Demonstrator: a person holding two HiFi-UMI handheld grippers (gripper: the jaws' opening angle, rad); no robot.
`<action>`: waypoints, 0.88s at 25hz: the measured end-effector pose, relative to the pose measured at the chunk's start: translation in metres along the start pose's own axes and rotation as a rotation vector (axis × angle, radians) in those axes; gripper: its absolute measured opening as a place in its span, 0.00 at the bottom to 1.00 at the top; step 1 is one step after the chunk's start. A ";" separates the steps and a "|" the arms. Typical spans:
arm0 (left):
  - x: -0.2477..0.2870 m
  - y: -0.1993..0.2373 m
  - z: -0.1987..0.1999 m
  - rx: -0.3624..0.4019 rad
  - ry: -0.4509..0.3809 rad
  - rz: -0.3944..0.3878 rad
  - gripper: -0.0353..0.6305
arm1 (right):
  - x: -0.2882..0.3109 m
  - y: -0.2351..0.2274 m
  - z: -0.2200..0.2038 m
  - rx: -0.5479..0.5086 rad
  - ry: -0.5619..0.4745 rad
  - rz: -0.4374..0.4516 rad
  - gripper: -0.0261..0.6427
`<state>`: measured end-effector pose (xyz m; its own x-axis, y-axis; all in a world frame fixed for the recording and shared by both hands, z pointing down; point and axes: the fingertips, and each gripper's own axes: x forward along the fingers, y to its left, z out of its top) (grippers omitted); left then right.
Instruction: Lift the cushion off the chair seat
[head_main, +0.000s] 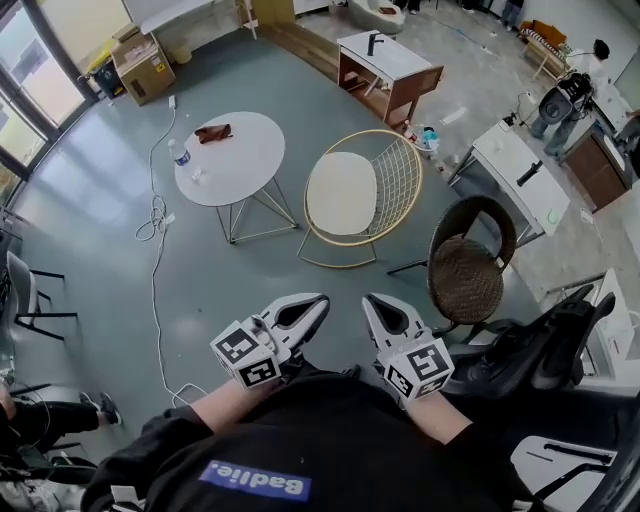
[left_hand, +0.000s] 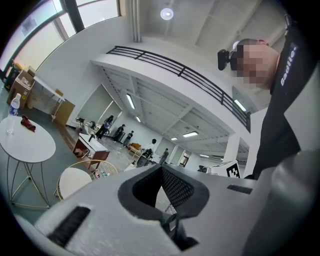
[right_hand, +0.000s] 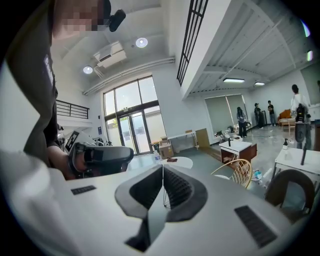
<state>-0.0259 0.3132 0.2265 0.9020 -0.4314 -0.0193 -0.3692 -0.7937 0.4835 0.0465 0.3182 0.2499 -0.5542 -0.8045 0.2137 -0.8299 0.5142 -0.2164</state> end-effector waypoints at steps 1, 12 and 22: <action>0.003 0.003 -0.001 -0.001 0.003 0.007 0.08 | 0.002 -0.004 0.000 0.003 0.001 0.004 0.08; 0.041 0.113 0.026 -0.030 -0.001 -0.010 0.08 | 0.086 -0.045 0.012 -0.015 0.038 -0.037 0.08; 0.086 0.232 0.078 -0.052 0.064 -0.111 0.08 | 0.196 -0.099 0.041 0.029 0.054 -0.174 0.08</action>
<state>-0.0518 0.0588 0.2682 0.9498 -0.3121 -0.0202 -0.2553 -0.8109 0.5266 0.0224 0.0976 0.2742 -0.4059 -0.8629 0.3013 -0.9117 0.3593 -0.1993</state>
